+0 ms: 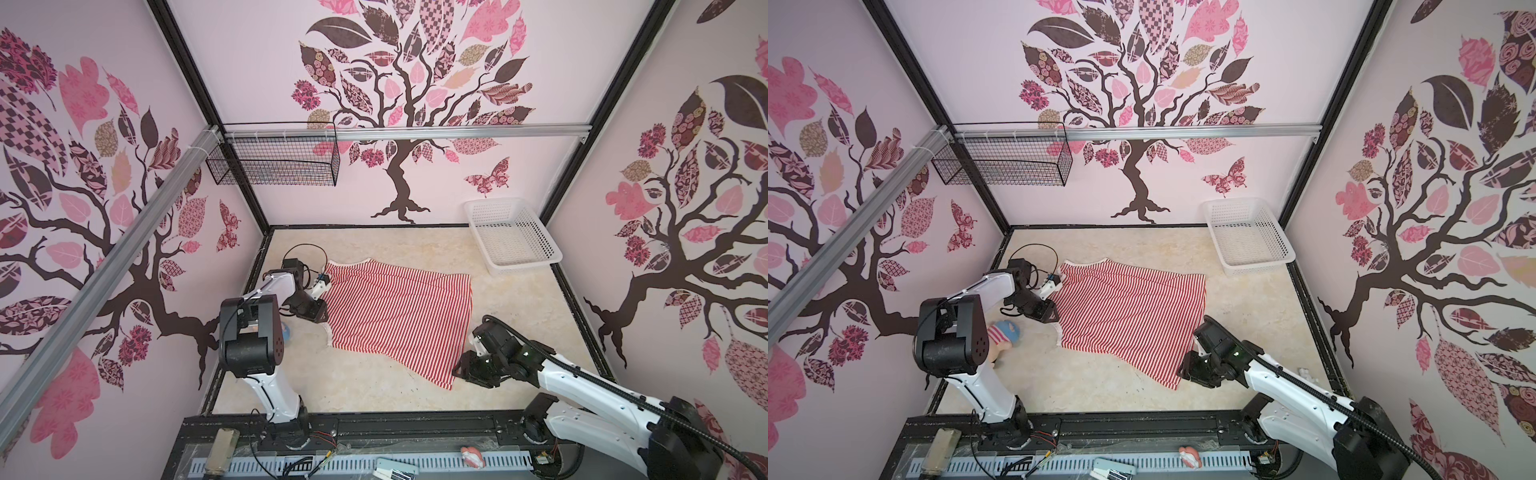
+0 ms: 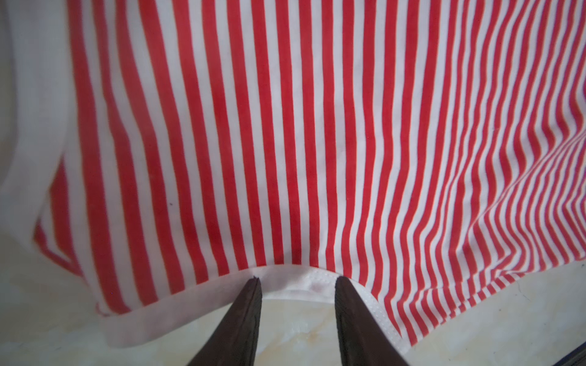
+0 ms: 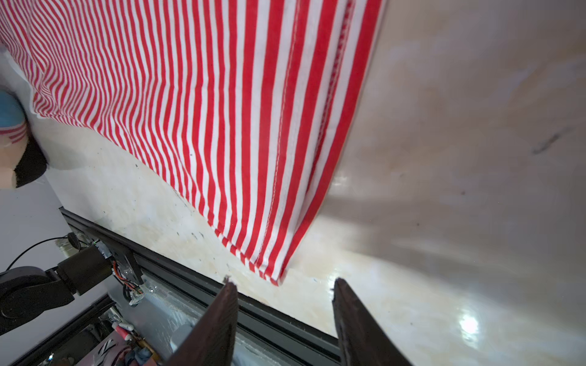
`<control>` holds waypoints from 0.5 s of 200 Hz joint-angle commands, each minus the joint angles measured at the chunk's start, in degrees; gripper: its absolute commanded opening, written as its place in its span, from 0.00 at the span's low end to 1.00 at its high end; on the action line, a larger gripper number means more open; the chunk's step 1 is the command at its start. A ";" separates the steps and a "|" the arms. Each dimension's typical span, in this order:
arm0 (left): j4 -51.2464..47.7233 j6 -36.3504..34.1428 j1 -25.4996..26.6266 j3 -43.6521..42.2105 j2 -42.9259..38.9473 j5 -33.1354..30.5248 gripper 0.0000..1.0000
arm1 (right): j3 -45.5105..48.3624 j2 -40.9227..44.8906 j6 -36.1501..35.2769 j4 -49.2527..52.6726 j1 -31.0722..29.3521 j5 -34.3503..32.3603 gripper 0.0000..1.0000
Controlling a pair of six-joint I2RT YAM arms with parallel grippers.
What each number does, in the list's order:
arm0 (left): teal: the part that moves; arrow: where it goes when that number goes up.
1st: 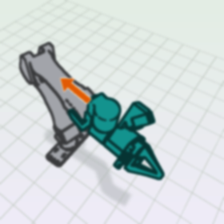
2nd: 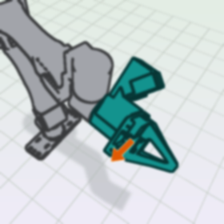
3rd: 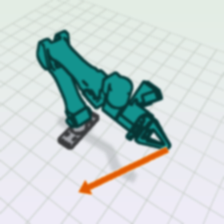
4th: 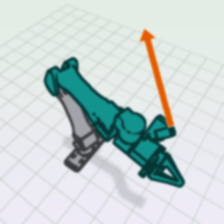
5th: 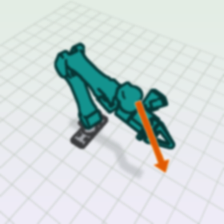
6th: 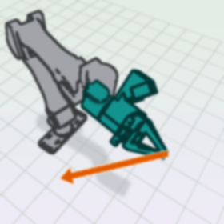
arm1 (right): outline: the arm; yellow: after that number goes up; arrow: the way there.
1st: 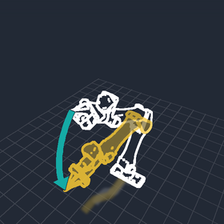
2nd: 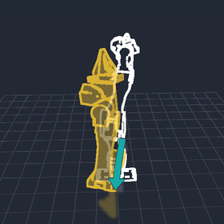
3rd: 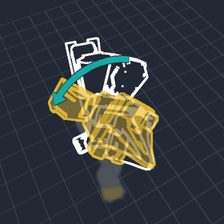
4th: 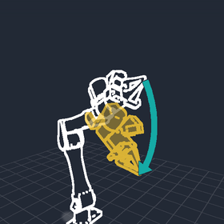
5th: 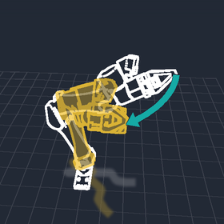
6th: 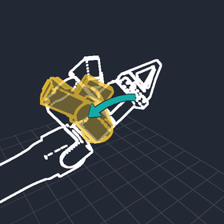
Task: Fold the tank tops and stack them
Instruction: 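Move both grippers to the near hem corners of the tank top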
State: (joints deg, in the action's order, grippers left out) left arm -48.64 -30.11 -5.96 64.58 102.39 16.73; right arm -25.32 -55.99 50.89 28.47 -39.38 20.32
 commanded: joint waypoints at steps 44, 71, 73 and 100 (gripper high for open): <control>0.21 -2.27 0.06 -4.67 -5.36 1.73 0.43 | 0.18 -5.10 5.95 -6.12 -6.25 0.53 0.46; 0.62 -2.44 0.07 -5.29 -3.39 0.94 0.43 | -0.08 -5.60 6.07 -6.81 -6.25 0.69 0.44; 0.71 -2.35 0.07 -5.35 -3.28 0.83 0.43 | -0.12 -5.68 6.08 -6.95 -6.26 0.65 0.43; 1.53 -1.79 0.07 -5.82 -3.35 0.70 0.43 | 0.40 -7.36 6.40 -8.41 -6.24 0.83 0.41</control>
State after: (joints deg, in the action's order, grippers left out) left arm -48.21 -31.53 -5.96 59.44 98.54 17.15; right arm -25.10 -61.80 56.21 21.26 -45.34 20.84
